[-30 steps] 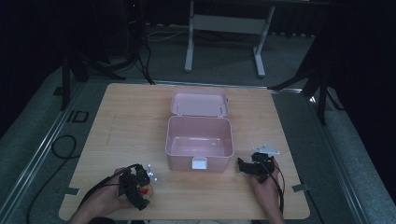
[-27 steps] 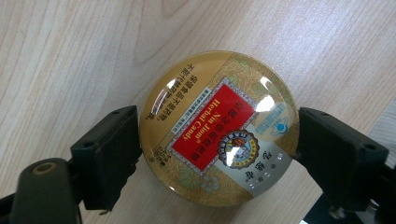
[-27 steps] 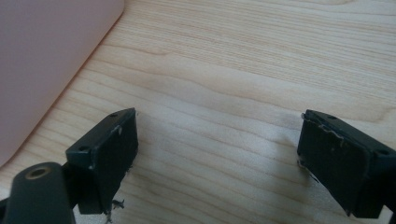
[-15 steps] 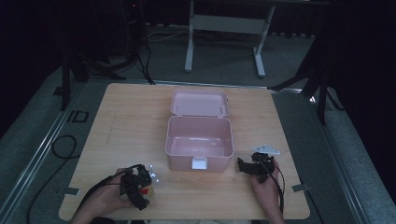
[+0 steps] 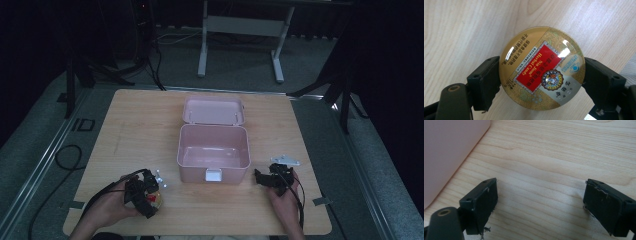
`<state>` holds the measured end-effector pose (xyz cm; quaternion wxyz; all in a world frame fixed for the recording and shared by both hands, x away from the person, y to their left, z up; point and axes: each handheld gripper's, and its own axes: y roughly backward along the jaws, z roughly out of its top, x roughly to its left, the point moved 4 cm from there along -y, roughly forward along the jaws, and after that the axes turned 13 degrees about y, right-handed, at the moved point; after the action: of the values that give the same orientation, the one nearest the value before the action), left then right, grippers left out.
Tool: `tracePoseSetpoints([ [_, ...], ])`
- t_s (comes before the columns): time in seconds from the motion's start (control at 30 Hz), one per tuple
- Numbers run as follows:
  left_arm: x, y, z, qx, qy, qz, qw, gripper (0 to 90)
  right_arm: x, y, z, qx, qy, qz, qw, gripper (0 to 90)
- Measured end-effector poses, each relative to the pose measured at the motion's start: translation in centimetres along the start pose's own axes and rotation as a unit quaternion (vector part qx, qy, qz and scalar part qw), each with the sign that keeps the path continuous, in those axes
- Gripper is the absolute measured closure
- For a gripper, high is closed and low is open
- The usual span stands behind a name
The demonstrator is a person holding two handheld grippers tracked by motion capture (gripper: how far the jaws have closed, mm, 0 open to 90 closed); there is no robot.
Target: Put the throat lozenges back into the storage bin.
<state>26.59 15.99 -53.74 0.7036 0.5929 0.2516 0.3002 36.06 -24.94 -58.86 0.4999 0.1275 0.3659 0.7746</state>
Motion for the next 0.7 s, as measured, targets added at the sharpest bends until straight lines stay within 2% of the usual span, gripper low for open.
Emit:
tracePoseSetpoints([
  [0.27, 0.6, 1.2, 0.4, -0.015, 0.016, 0.002, 0.9998, 20.0, 0.0, 0.0, 0.0, 0.0, 0.0, 0.0, 1.0, 12.2],
  [0.7, 1.2, 2.6, 0.8, -0.029, 0.022, -0.006, 0.9993, 20.1, 0.0, 0.0, 0.0, 0.0, 0.0, 0.0, 1.0, 12.2],
])
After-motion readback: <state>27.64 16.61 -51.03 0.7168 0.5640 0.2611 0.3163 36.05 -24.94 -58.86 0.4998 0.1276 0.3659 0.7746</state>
